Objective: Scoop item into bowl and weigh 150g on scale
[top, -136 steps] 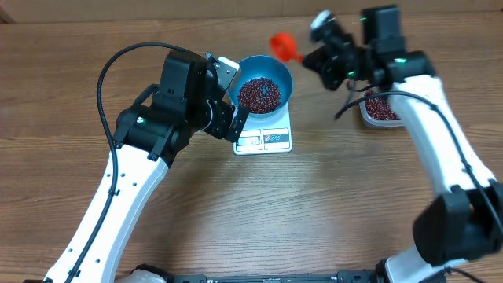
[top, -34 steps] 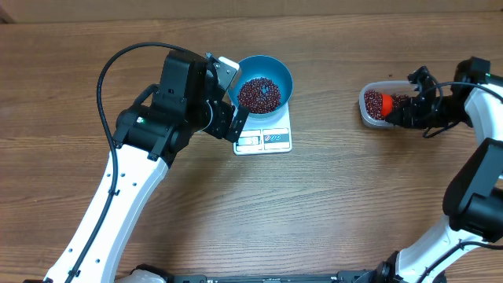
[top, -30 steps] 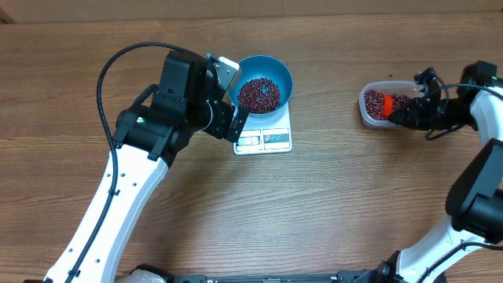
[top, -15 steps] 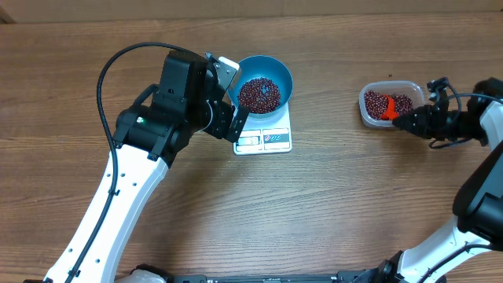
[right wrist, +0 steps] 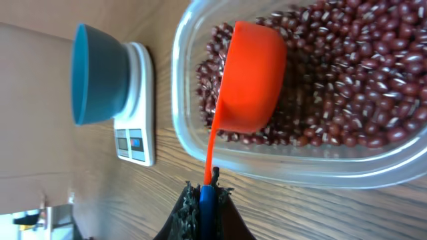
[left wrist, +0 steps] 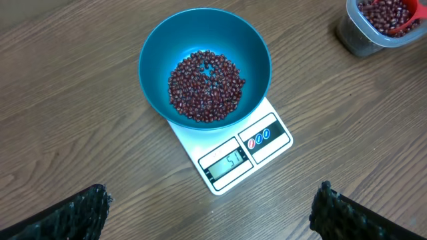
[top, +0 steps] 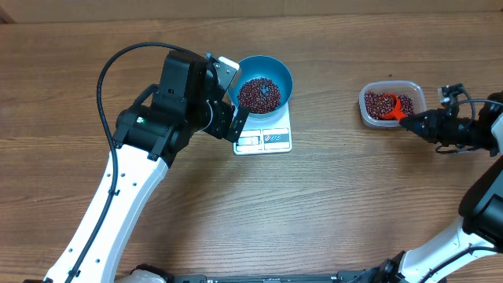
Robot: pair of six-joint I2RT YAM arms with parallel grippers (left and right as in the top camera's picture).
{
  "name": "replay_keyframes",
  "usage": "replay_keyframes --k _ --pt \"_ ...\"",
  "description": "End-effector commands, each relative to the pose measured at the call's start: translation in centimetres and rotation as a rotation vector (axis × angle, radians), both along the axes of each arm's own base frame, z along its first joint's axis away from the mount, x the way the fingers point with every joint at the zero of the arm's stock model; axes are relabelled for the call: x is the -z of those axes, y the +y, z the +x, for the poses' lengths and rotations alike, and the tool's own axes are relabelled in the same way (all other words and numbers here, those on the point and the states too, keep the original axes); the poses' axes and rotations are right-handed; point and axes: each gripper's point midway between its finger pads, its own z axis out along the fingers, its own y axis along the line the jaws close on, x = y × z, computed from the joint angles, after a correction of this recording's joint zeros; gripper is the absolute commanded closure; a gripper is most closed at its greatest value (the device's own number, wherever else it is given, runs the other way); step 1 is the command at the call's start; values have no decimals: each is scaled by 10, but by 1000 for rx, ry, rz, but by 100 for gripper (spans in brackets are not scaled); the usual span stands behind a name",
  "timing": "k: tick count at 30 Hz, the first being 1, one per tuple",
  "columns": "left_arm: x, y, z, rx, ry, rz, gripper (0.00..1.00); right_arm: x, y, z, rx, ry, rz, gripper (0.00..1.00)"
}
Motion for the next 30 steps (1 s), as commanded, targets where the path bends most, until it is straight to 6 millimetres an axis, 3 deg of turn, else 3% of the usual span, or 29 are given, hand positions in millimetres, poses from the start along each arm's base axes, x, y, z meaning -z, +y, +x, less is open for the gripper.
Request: replay_keyframes --k 1,11,19,30 --pt "-6 -1 1 18 -17 -5 0 -19 1 4 20 -73 83 96" --pt "-6 -1 1 18 -16 -5 0 -23 -14 -4 82 -60 127 96" --pt "-6 -1 1 18 -16 -5 0 -43 -24 -6 145 -107 242 96" --pt "-6 -1 1 18 -16 -5 0 -66 -19 -6 176 -140 381 96"
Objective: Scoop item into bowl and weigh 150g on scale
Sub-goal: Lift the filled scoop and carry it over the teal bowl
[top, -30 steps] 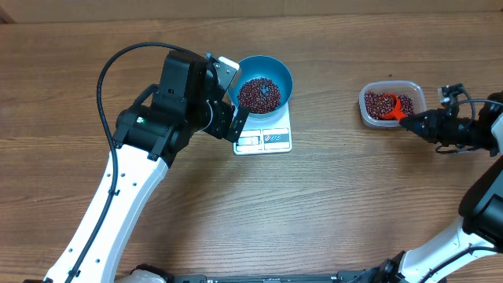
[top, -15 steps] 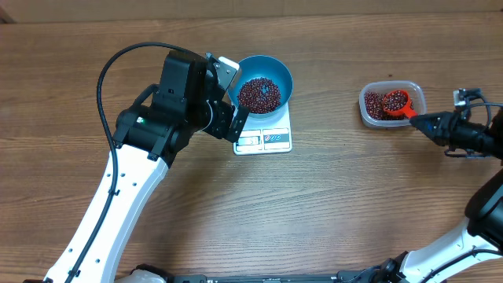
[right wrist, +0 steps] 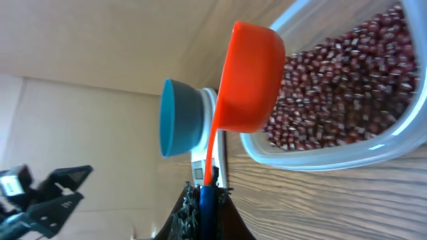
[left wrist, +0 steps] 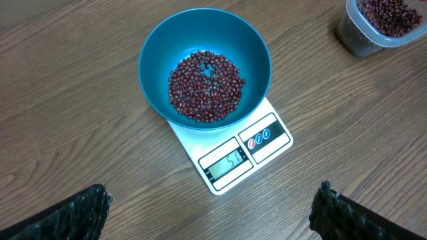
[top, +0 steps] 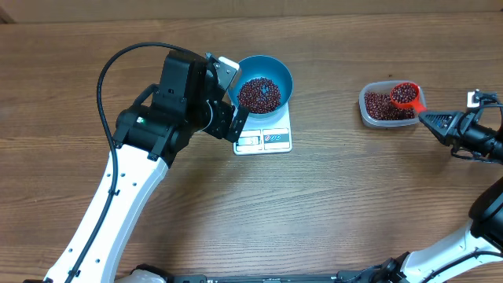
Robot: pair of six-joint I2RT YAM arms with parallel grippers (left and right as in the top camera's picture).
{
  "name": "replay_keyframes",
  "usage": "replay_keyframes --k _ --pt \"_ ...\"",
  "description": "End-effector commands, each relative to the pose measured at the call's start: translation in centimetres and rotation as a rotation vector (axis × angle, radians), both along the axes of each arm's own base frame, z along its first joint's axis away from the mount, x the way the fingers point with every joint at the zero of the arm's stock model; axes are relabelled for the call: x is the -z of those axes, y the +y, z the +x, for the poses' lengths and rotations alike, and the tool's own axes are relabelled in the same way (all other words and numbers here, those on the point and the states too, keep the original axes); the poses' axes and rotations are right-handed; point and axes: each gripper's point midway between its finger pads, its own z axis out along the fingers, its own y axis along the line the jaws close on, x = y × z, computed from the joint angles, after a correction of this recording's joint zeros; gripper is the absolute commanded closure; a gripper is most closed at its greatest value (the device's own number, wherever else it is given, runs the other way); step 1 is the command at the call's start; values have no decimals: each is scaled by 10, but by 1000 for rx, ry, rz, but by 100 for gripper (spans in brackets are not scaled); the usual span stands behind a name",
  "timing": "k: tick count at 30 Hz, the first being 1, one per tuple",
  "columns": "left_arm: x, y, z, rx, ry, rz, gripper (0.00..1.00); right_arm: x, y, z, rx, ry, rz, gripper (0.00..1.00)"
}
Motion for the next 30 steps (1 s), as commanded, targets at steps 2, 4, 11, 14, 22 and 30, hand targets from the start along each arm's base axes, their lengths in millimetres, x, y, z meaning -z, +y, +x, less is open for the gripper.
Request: replay_keyframes --k 2,4,11,14,22,30 --pt "-6 -1 1 18 -17 -5 0 -21 2 4 22 -81 76 96" --pt "-6 -1 1 18 -16 -5 0 -24 2 4 25 -86 92 96" --pt "-6 -1 1 18 -17 -5 0 -40 11 -1 17 -164 131 96" --pt "-6 -1 1 19 -17 -5 0 -42 16 -3 6 -160 139 96" --pt "-6 -1 1 18 -17 -5 0 -57 41 2 -51 -202 157 96" --pt "-6 -1 1 18 -17 -5 0 -78 93 14 -199 -263 160 96"
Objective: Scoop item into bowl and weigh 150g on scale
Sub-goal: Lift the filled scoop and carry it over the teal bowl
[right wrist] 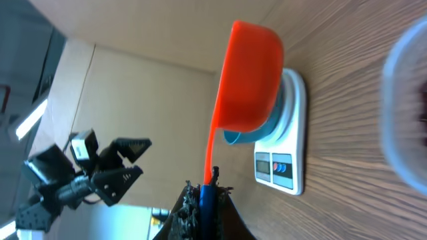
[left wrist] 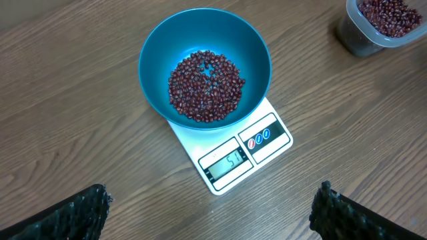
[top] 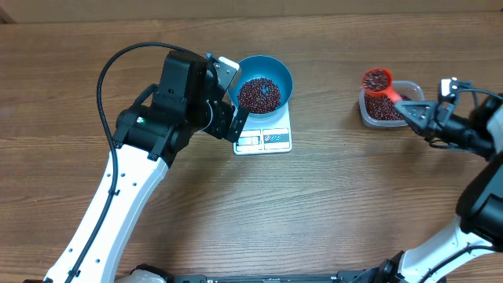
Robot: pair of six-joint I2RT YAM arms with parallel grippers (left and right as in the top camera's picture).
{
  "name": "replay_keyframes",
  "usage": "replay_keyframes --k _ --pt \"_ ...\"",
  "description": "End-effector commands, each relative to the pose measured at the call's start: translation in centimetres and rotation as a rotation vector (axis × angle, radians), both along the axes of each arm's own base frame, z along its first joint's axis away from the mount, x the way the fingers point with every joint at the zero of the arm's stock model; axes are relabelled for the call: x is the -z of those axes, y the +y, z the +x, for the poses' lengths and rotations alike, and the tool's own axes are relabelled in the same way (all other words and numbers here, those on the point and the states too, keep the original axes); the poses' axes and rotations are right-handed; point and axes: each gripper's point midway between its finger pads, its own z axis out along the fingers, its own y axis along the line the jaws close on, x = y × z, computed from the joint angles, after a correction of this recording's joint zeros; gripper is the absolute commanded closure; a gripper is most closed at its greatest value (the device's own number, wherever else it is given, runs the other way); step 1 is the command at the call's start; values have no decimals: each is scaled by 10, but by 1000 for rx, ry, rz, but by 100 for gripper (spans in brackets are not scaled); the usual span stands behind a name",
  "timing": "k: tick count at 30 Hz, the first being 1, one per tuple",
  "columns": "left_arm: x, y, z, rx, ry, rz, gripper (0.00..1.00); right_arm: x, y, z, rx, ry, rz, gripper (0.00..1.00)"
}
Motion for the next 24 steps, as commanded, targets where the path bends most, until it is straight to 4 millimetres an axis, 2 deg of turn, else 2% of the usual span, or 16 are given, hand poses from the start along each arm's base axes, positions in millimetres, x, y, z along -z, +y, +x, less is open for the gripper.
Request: replay_keyframes --k 1,13,24 --pt "-6 -1 1 18 -16 -5 0 -37 20 12 -36 -157 7 96" --pt "-6 -1 1 18 -16 -5 0 -68 81 20 -200 -256 18 96" --pt "-6 -1 1 18 -16 -5 0 -70 130 19 -342 -392 -11 96"
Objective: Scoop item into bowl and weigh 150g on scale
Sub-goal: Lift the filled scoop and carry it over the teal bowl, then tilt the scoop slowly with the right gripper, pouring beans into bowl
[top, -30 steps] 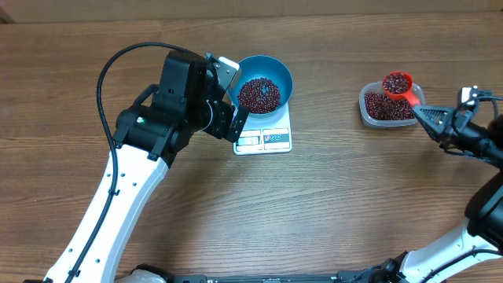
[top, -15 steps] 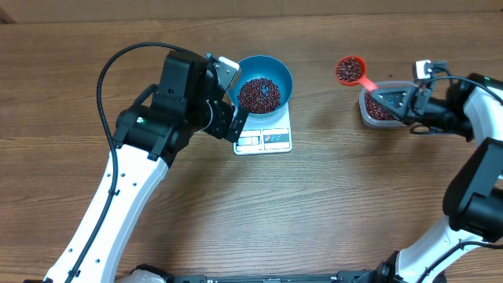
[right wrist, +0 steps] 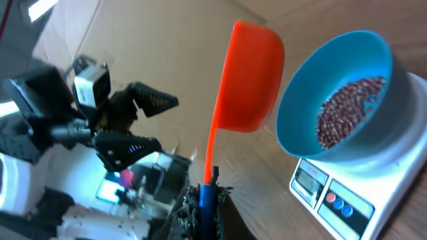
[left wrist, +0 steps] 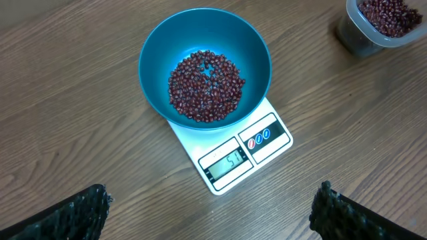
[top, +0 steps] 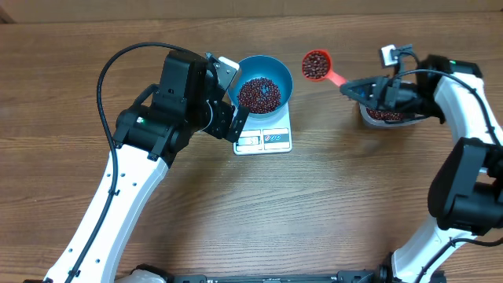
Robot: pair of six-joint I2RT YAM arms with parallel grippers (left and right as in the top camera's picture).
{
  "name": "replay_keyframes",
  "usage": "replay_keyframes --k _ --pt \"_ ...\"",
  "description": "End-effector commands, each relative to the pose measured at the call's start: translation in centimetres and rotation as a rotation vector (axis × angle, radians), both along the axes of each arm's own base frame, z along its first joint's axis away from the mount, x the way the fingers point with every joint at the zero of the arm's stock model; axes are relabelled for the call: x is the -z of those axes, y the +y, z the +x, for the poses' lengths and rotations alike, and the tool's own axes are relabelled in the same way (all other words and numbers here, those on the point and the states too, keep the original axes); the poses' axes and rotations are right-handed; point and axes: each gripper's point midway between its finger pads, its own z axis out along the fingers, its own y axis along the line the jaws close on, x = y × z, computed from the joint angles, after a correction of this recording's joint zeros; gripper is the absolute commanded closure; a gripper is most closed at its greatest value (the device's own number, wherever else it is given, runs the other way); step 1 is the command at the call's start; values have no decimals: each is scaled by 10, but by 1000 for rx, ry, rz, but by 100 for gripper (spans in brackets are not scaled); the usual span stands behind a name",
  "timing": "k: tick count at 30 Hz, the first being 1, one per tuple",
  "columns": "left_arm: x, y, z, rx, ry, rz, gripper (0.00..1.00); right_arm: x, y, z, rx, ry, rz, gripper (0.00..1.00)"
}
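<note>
A blue bowl [top: 265, 81] holding red beans [left wrist: 205, 87] sits on a white scale [top: 266, 138] whose display [left wrist: 229, 162] reads about 51. My right gripper [top: 351, 89] is shut on the handle of an orange scoop [top: 316, 65], which is full of beans and hangs just right of the bowl. The same scoop [right wrist: 248, 75] appears beside the bowl [right wrist: 337, 100] in the right wrist view. My left gripper [left wrist: 208, 207] hovers open above the scale, its fingers [left wrist: 73, 210] wide apart with nothing between them.
A clear plastic container [top: 387, 115] of red beans stands at the right of the wooden table [top: 330, 204], partly under my right arm. It also shows at the top right corner [left wrist: 387, 23] of the left wrist view.
My right gripper has carried the loaded scoop left, from above the container's left edge to just right of the blue bowl. The left arm and scale reading are unchanged.
The scoop was first down in the bean container. Then it was held full above the container, then at the container's left edge, and now beside the blue bowl. The left gripper has stayed open over the scale, which has read about 51 throughout.
</note>
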Motion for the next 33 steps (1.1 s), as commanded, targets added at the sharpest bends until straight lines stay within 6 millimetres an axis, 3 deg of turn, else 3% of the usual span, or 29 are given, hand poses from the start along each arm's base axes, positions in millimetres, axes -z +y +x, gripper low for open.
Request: replay_keyframes --k 1,5,11,15,19,33 --pt "-6 -1 1 18 -16 -5 1 -29 16 0 -35 -110 45 96" --pt "-6 -1 1 18 -16 -5 0 -29 30 8 -81 -105 41 96" --pt "-6 -1 1 18 -16 -5 0 -11 54 32 -86 -54 -97 96" --pt "-6 -1 1 18 -16 -5 0 -11 72 38 -99 -96 -126 96" --pt "-6 -1 1 18 -16 -5 0 1 85 44 -77 -100 -213 96" --pt "-6 -1 1 18 -16 -5 0 22 87 54 -30 -139 -352 96"
